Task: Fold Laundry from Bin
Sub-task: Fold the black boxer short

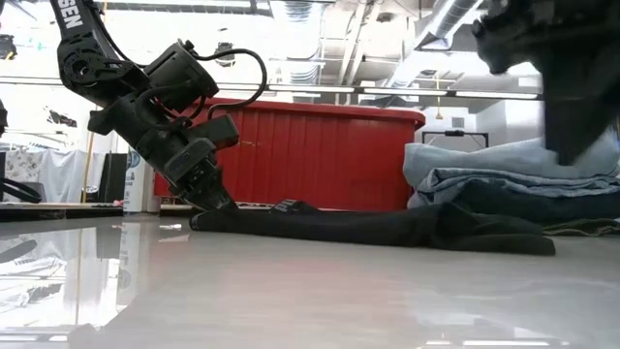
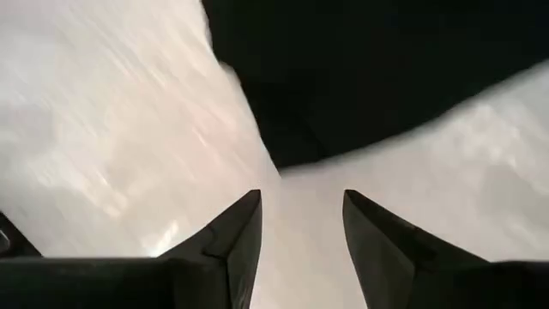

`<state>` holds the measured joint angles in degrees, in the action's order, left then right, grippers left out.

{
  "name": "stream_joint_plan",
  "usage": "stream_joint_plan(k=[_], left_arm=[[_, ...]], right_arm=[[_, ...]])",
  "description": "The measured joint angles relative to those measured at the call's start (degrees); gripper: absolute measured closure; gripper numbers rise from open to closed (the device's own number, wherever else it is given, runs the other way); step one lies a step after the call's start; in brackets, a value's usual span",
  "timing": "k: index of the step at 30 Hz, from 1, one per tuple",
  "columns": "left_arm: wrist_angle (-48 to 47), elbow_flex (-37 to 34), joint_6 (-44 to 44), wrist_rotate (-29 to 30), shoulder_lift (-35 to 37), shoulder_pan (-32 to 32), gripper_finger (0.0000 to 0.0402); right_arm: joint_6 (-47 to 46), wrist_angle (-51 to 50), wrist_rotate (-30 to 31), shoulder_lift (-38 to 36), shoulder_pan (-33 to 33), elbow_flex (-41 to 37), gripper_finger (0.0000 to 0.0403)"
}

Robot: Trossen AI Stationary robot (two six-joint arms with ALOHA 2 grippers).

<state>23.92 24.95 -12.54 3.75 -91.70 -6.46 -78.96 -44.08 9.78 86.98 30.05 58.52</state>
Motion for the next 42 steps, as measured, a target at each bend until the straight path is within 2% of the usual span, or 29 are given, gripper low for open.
stream_joint_plan(k=[2, 8, 12, 21, 24, 28, 31, 34, 37, 42], left_arm=[[0.0, 0.0, 0.1, 0.0, 0.0, 0.0, 0.0401], [0.5, 0.0, -0.7, -0.2, 0.2, 0.0, 0.0401], [-0.4, 1.3, -1.2, -1.9, 2.4, 0.0, 0.0401], [-16.6, 5.0, 0.3, 0.0, 12.5, -0.1, 0.0402], [-13.6, 6.2, -4.0, 0.6, 18.2, 0.0, 0.0401], [0.3, 6.4, -8.4, -0.1, 21.5, 1.0, 0.0401], [6.2, 6.5, -3.3, -4.2, 19.9, 3.0, 0.0401], [9.2, 6.9, 1.5, -1.8, 15.8, 5.4, 0.0401], [10.2, 11.0, 6.0, -0.2, 11.2, 6.6, 0.0394], [6.1, 20.6, 12.9, -7.3, 2.1, 8.0, 0.0359]], right_arm=[[1.9, 2.2, 3.1, 0.3, 0.0, 0.0, 0.0213], [17.1, 9.9, 5.6, 4.4, -1.3, 0.0, 0.0215], [23.6, 13.2, 6.7, 7.1, -2.0, 0.0, 0.0215], [24.5, 13.7, 7.8, 12.0, -4.2, 0.0, 0.0216], [22.6, 14.2, 9.2, 12.8, -3.5, 0.0, 0.0216], [18.8, 14.9, 15.6, 10.9, -0.6, 0.0, 0.0216], [19.0, 13.4, 18.6, 9.2, 1.9, 0.0, 0.0216], [24.0, 13.1, 18.3, 8.7, 3.9, 0.0, 0.0215], [29.1, 13.2, 14.7, 8.7, 4.8, 0.0, 0.0209], [31.5, 12.0, 11.4, 8.7, 4.7, 0.0, 0.0177]])
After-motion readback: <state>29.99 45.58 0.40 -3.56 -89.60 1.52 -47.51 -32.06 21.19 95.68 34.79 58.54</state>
